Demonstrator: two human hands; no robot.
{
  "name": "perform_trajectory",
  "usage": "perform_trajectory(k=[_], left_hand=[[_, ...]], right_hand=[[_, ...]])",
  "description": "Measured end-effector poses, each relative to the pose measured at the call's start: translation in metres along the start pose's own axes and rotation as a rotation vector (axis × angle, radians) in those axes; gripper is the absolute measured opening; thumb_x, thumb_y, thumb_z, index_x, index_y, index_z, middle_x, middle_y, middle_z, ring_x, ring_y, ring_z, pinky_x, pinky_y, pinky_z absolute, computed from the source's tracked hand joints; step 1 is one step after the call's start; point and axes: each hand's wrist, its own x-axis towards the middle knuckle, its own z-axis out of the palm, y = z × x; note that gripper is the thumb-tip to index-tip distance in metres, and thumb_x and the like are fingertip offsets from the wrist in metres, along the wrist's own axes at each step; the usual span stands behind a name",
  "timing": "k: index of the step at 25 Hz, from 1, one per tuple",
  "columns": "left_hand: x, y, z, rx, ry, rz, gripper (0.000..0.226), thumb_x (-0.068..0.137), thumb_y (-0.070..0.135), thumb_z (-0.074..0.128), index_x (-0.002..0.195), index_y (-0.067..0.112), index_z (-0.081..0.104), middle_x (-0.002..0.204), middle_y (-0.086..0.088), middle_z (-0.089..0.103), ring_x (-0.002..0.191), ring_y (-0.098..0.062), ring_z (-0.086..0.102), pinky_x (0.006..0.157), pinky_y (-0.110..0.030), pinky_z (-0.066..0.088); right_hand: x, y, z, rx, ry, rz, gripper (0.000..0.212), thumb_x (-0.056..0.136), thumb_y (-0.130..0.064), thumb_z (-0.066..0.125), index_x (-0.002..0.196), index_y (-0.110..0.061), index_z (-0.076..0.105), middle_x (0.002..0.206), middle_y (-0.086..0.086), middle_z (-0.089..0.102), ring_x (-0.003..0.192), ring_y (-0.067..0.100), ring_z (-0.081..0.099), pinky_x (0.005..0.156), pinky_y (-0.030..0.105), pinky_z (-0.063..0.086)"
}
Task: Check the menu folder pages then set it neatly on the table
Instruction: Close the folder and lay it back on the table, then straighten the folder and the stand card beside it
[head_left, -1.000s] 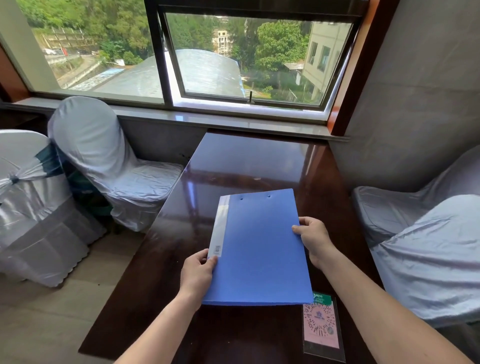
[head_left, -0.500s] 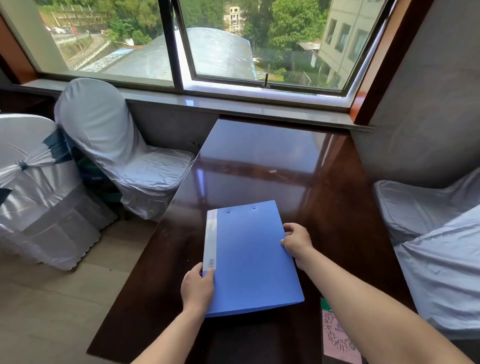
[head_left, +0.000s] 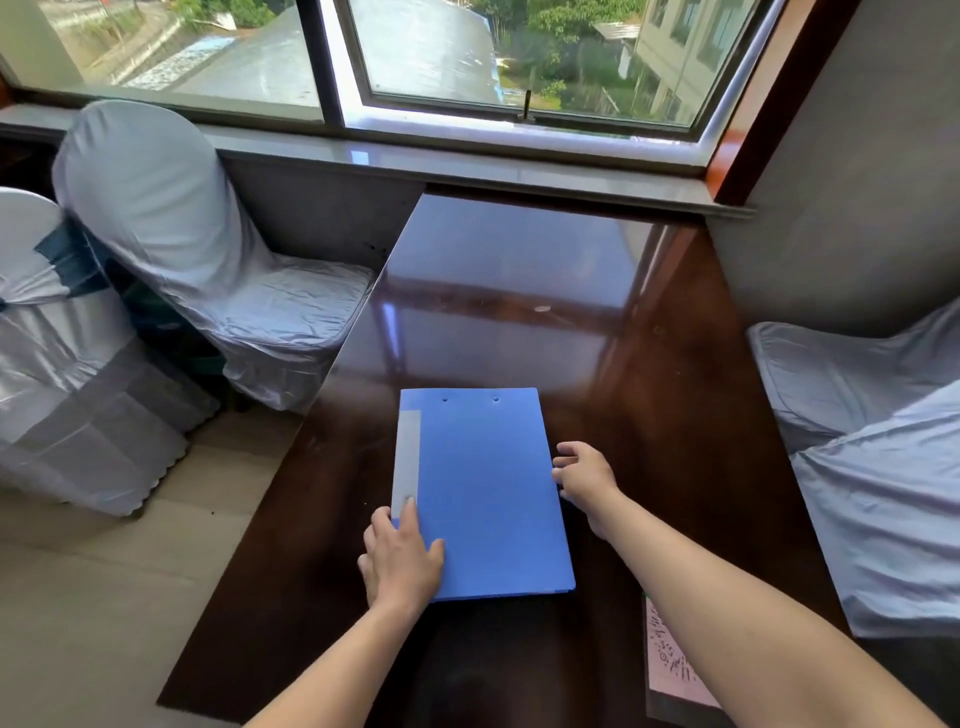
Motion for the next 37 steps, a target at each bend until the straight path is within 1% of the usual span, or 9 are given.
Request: perform_trajectory(k=[2, 4, 6, 9, 13, 18, 20, 23, 37], left_hand=[[-0.002, 0.003, 0.003, 0.119, 0.028, 0.074, 0.067, 0.090, 0.041, 0.060, 0.149, 0.024, 0.034, 0.150, -0.014, 0.032, 0.140, -0.032, 0.030, 0.106, -0.049, 0.038], [-0.002, 0.008, 0.005, 0.228, 0.021, 0.181, 0.067, 0.091, 0.043, 0.057, 0.151, 0.025, 0.032, 0.153, -0.014, 0.031, 0.146, -0.031, 0.022, 0.114, -0.049, 0.030], [0.000, 0.017, 0.007, 0.292, -0.006, 0.265, 0.066, 0.093, 0.045, 0.054, 0.152, 0.027, 0.030, 0.155, -0.015, 0.029, 0.149, -0.031, 0.017, 0.118, -0.051, 0.024], [0.005, 0.029, 0.009, 0.351, -0.047, 0.322, 0.065, 0.095, 0.046, 0.053, 0.153, 0.029, 0.027, 0.159, -0.018, 0.023, 0.150, -0.037, 0.012, 0.119, -0.053, 0.021], [0.010, 0.033, 0.014, 0.424, -0.070, 0.377, 0.063, 0.095, 0.049, 0.052, 0.152, 0.033, 0.028, 0.161, -0.020, 0.018, 0.150, -0.042, 0.009, 0.119, -0.057, 0.020], [0.018, 0.033, 0.025, 0.431, -0.114, 0.362, 0.061, 0.092, 0.062, 0.049, 0.147, 0.044, 0.031, 0.164, -0.017, 0.014, 0.149, -0.044, 0.009, 0.118, -0.061, 0.019], [0.018, 0.031, 0.031, 0.464, -0.125, 0.358, 0.064, 0.090, 0.063, 0.051, 0.147, 0.048, 0.028, 0.165, -0.017, 0.010, 0.150, -0.045, 0.005, 0.119, -0.063, 0.015], [0.019, 0.027, 0.036, 0.463, -0.131, 0.347, 0.066, 0.090, 0.063, 0.051, 0.149, 0.050, 0.024, 0.166, -0.016, 0.004, 0.151, -0.045, 0.000, 0.120, -0.062, 0.011], [-0.008, 0.021, 0.052, 0.479, -0.138, 0.406, 0.068, 0.090, 0.062, 0.051, 0.151, 0.049, 0.022, 0.167, -0.016, 0.002, 0.152, -0.043, -0.004, 0.121, -0.061, 0.006]], right_hand=[[-0.006, 0.005, -0.008, -0.037, 0.021, -0.038, 0.046, 0.090, -0.002, 0.057, 0.135, -0.012, 0.054, 0.126, 0.006, 0.062, 0.110, 0.021, 0.059, 0.085, 0.031, 0.050], [-0.015, 0.014, -0.019, -0.049, 0.036, -0.087, 0.043, 0.090, -0.006, 0.061, 0.132, -0.015, 0.058, 0.123, 0.002, 0.064, 0.109, 0.018, 0.060, 0.077, 0.024, 0.048], [-0.031, 0.031, -0.035, -0.068, 0.065, -0.116, 0.039, 0.089, -0.010, 0.064, 0.127, -0.018, 0.062, 0.119, 0.000, 0.067, 0.109, 0.017, 0.062, 0.080, 0.025, 0.049], [-0.056, 0.066, -0.064, -0.204, 0.128, -0.117, 0.035, 0.089, -0.012, 0.065, 0.123, -0.019, 0.065, 0.115, -0.001, 0.070, 0.104, 0.016, 0.064, 0.088, 0.030, 0.049], [-0.082, 0.102, -0.093, -0.462, 0.211, -0.139, 0.030, 0.092, -0.017, 0.063, 0.121, -0.020, 0.066, 0.116, -0.002, 0.068, 0.102, 0.015, 0.062, 0.088, 0.033, 0.051], [-0.101, 0.128, -0.106, -0.718, 0.262, -0.179, 0.024, 0.093, -0.025, 0.062, 0.116, -0.018, 0.065, 0.113, 0.001, 0.064, 0.099, 0.016, 0.064, 0.070, 0.023, 0.051], [-0.103, 0.136, -0.109, -0.813, 0.223, -0.171, 0.027, 0.091, -0.030, 0.064, 0.115, -0.018, 0.065, 0.112, 0.001, 0.062, 0.100, 0.016, 0.063, 0.071, 0.023, 0.049], [-0.105, 0.146, -0.109, -0.935, 0.159, -0.158, 0.032, 0.089, -0.037, 0.066, 0.116, -0.019, 0.065, 0.116, -0.001, 0.058, 0.104, 0.015, 0.057, 0.080, 0.026, 0.051], [-0.111, 0.157, -0.103, -0.958, 0.194, -0.185, 0.041, 0.087, -0.042, 0.068, 0.122, -0.020, 0.062, 0.121, -0.003, 0.057, 0.102, 0.010, 0.055, 0.072, 0.018, 0.047]])
